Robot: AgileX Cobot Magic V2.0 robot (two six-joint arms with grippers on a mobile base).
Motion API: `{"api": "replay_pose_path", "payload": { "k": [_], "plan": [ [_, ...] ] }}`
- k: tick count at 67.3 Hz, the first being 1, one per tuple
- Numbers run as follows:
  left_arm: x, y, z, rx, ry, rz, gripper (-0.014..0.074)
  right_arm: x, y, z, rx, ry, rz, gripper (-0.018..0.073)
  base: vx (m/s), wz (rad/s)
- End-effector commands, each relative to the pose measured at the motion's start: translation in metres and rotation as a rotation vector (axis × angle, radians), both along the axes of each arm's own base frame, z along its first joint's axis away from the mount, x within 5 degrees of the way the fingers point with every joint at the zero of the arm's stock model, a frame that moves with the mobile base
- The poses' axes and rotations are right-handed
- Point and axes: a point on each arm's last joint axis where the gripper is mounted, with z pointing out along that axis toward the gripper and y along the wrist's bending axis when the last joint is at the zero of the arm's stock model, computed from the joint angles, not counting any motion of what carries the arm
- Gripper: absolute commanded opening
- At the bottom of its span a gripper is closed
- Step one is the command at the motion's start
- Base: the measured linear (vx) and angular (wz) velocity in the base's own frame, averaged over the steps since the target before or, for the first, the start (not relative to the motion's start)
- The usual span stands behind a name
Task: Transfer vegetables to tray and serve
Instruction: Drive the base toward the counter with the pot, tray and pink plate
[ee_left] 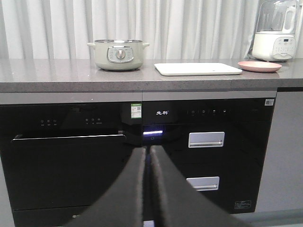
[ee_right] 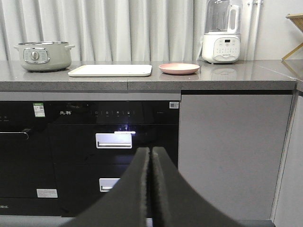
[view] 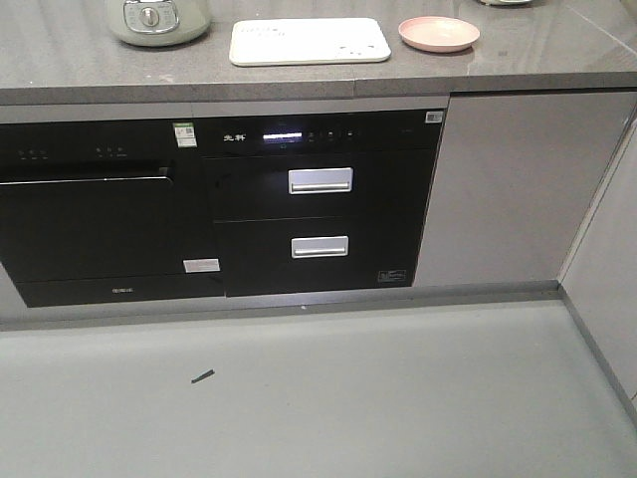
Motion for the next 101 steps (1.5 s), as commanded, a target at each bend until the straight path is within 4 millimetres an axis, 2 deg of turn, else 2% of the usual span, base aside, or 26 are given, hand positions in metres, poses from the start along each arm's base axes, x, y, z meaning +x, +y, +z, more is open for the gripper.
{"api": "replay_pose_path", "payload": {
  "k": [1, 101],
  "plan": [
    [-0.0002, -0.0001, -0.0015, -0.013, -0.064, -0.003, -0.0006, -0.0002, -0.0001, 0.0017, -0.002, -0.065, -0.003, -0.0006, 0.12, -0.02],
    [-0.0002, -0.0001, -0.0015, -0.013, -0.064, -0.003, -0.0006, -0.0002, -0.0001, 0.0017, -0.002, -0.065, -0.003, -0.0006, 0.13, -0.02]
  ]
}}
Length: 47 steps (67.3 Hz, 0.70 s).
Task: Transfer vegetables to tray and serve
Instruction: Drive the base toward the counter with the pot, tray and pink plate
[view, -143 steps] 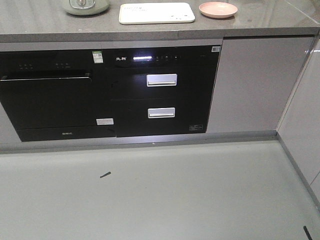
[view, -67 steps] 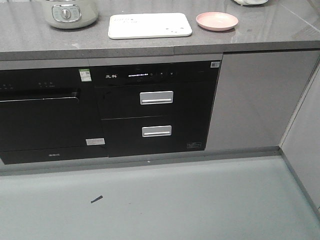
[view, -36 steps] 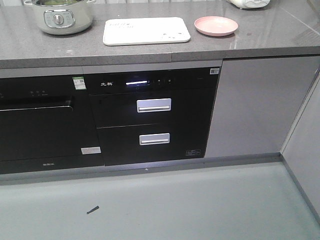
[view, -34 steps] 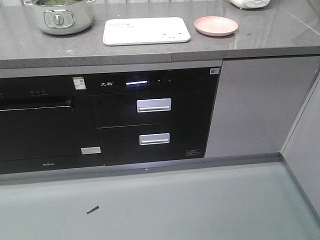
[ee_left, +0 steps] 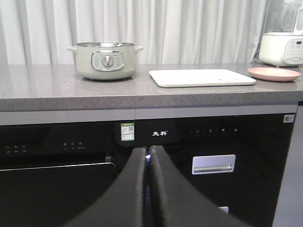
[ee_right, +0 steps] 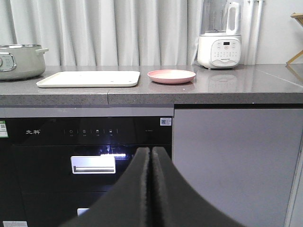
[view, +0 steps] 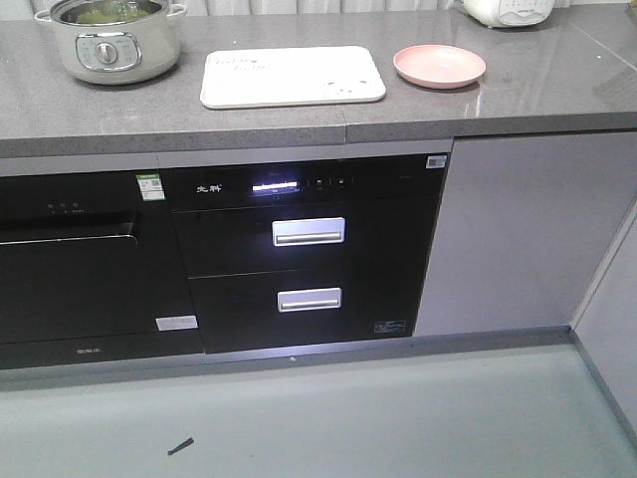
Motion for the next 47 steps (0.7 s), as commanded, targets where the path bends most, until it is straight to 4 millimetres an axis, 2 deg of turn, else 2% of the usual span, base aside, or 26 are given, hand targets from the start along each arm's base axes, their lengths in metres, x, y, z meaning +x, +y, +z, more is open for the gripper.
{"api": "replay_pose_path", "payload": {
  "k": [1, 47],
  "plan": [
    [-0.0002, -0.0001, -0.0015, -0.013, -0.064, -0.003, -0.0006, -0.0002, -0.0001, 0.0017, -0.002, -0.065, -0.003, -0.0006, 0.16, 0.06],
    [-0.0002, -0.0001, -0.0015, -0.013, -0.064, -0.003, -0.0006, -0.0002, -0.0001, 0.0017, -0.002, -0.065, -0.003, -0.0006, 0.17, 0.07]
  ]
}}
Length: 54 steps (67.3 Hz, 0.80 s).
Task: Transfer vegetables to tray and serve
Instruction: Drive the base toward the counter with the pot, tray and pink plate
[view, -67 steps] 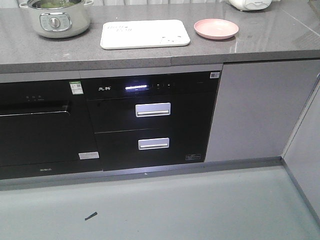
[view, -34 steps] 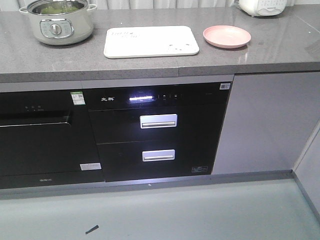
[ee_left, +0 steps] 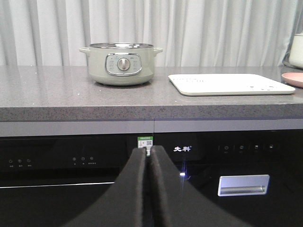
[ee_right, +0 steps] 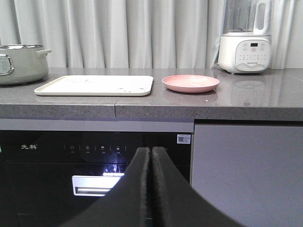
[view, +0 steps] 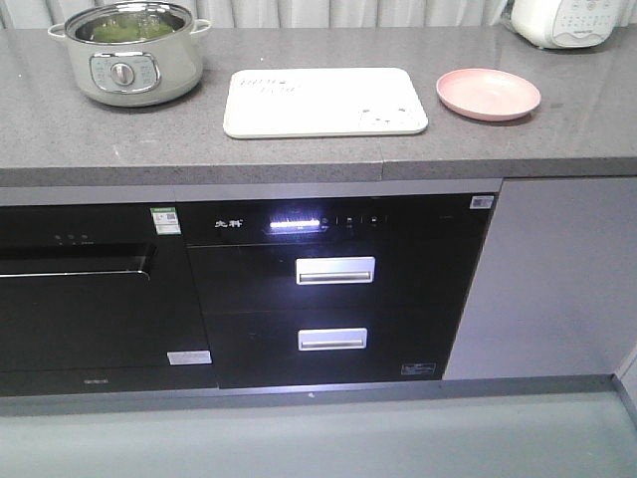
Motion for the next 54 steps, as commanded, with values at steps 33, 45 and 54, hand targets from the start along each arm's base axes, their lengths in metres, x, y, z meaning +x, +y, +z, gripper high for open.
{"api": "replay_pose_path", "payload": {
  "k": [33, 45, 54],
  "plan": [
    [-0.0002, -0.0001, -0.0015, -0.013, -0.064, -0.003, -0.0006, -0.0002, -0.0001, 0.0017, -0.002, -0.065, -0.003, -0.0006, 0.2, 0.02],
    [-0.0002, -0.0001, -0.0015, -0.013, -0.064, -0.003, -0.0006, -0.0002, -0.0001, 0.0017, -0.002, -0.065, -0.003, -0.0006, 0.19, -0.03],
    [-0.0002, -0.0001, -0.0015, -0.013, -0.064, -0.003, -0.0006, -0.0002, -0.0001, 0.0017, -0.002, -0.065, -0.003, -0.0006, 0.19, -0.05]
  ]
}}
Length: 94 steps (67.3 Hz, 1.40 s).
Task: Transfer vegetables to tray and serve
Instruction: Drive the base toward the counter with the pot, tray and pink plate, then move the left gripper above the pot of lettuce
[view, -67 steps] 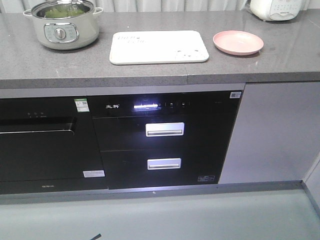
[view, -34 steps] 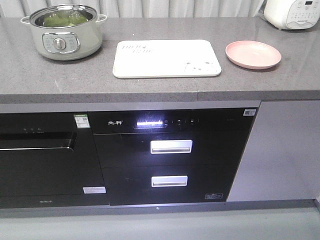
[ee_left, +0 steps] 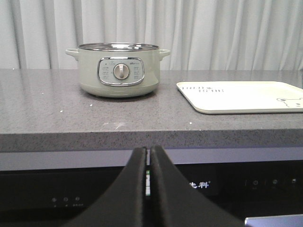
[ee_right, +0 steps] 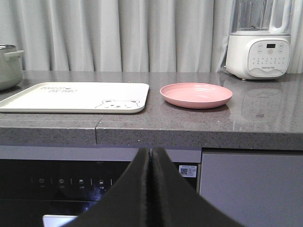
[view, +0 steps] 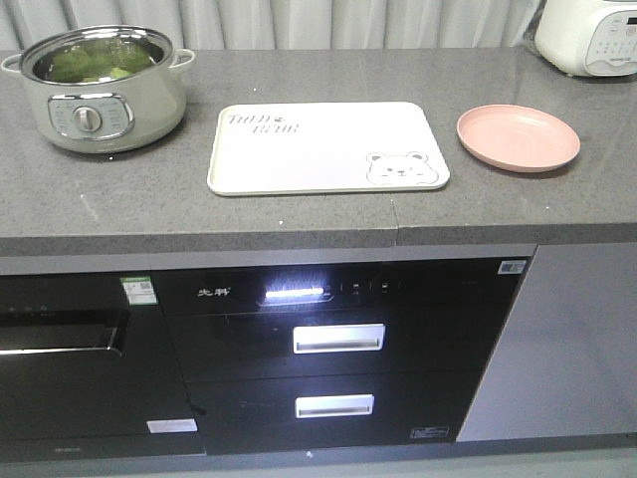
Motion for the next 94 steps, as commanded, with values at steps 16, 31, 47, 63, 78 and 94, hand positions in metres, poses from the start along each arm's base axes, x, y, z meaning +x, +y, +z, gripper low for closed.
{"api": "replay_pose_path", "payload": {
  "k": [16, 31, 47, 63, 78, 94],
  "plan": [
    [-0.0002, -0.0001, -0.0015, -0.013, -0.064, -0.003, -0.0006, -0.0002, -0.0001, 0.0017, -0.002, -0.065, -0.003, -0.0006, 0.19, -0.04],
    [-0.0002, -0.0001, -0.0015, -0.013, -0.064, -0.003, -0.0006, -0.0002, -0.0001, 0.0017, -0.002, -0.065, -0.003, -0.0006, 0.19, -0.04],
    [-0.0002, -0.0001, -0.0015, -0.013, -0.064, -0.003, -0.0006, -0.0002, -0.0001, 0.0017, -0.002, -0.065, -0.003, -0.0006, 0.19, -0.03],
    [-0.0002, -0.0001, -0.0015, -0.013, -0.064, -0.003, -0.0006, -0.0002, -0.0001, 0.0017, -0.002, -0.065, -0.003, -0.0006, 0.18, 0.01],
    [-0.0002, -0.0001, -0.0015, -0.013, -0.064, -0.003, -0.0006, -0.0002, -0.0001, 0.0017, -0.002, -0.065, -0.003, -0.0006, 0.15, 0.05],
    [-0.0002, -0.0001, -0.0015, -0.013, -0.064, -0.003, -0.0006, -0.0002, -0.0001, 0.0017, -0.002, -0.065, -0.003, -0.0006, 0.11, 0.07]
  ]
}}
